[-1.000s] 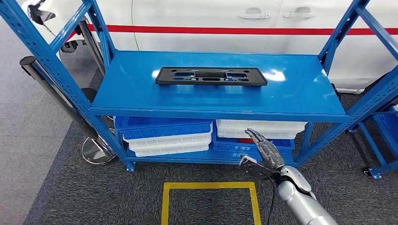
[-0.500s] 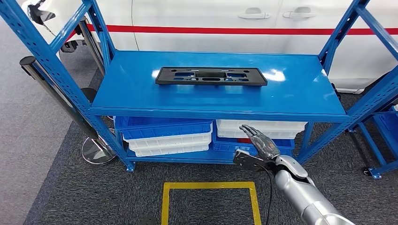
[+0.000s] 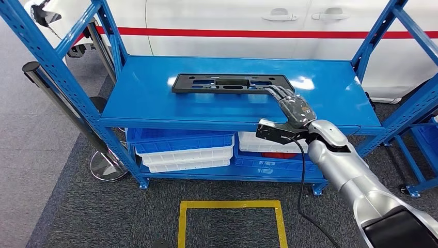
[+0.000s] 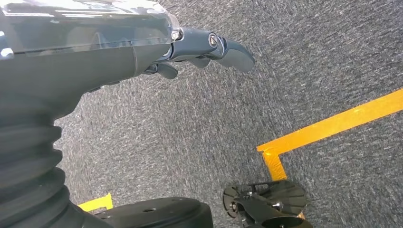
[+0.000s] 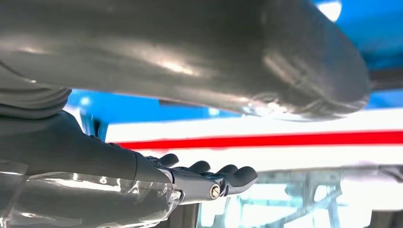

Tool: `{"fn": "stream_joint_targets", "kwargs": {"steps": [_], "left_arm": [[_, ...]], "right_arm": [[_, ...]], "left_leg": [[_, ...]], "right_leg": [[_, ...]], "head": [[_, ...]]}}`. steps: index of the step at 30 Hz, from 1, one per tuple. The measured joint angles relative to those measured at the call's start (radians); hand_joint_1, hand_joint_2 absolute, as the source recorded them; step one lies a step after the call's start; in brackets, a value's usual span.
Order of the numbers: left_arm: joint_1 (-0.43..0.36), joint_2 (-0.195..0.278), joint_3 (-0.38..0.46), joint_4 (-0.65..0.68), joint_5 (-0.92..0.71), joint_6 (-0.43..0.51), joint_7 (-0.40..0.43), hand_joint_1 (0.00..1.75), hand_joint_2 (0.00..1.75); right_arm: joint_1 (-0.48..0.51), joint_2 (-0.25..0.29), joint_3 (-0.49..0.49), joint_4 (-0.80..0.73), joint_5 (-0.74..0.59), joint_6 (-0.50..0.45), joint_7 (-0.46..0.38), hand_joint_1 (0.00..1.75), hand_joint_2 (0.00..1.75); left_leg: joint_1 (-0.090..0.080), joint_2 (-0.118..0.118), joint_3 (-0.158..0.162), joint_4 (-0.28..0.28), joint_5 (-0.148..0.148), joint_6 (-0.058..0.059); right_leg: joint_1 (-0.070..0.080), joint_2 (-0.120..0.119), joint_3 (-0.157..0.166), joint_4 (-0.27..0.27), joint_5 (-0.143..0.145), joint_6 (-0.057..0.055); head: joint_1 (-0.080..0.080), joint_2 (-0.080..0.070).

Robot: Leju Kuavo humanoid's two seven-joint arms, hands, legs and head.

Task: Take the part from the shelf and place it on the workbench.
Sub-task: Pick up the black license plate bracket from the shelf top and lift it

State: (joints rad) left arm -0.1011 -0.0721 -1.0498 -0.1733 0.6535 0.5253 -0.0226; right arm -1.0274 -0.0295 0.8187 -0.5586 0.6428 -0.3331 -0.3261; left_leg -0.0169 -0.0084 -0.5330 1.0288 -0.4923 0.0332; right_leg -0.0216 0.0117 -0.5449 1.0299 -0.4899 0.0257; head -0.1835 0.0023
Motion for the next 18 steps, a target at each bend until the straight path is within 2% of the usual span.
{"fn": "stream_joint_targets", "kwargs": {"steps": [2,8,18], "left_arm": [[0.0,0.002,0.0,0.0,0.007,0.002,-0.003,0.0,1.75],[0.001,0.003,0.002,0.0,0.026,0.008,-0.012,0.0,1.75],[0.009,0.003,0.025,0.0,0.059,0.001,-0.031,0.0,1.75]], "right_arm": [[-0.019,0.003,0.015,0.01,0.004,-0.032,0.009,0.0,1.75],[-0.067,0.01,0.057,0.045,0.02,-0.106,0.012,0.0,1.75],[-0.071,0.024,0.097,0.078,0.03,-0.096,0.036,0.0,1.75]], "left_leg": [[0.0,0.0,0.0,0.0,0.0,0.0],[0.0,0.0,-0.001,0.0,0.0,0.0],[0.0,0.0,-0.001,0.0,0.0,0.0]], "right_leg": [[0.0,0.0,0.0,0.0,0.0,0.0],[0.0,0.0,0.0,0.0,0.0,0.0],[0.0,0.0,0.0,0.0,0.0,0.0]], "head": [[0.0,0.0],[0.0,0.0],[0.0,0.0]]}}
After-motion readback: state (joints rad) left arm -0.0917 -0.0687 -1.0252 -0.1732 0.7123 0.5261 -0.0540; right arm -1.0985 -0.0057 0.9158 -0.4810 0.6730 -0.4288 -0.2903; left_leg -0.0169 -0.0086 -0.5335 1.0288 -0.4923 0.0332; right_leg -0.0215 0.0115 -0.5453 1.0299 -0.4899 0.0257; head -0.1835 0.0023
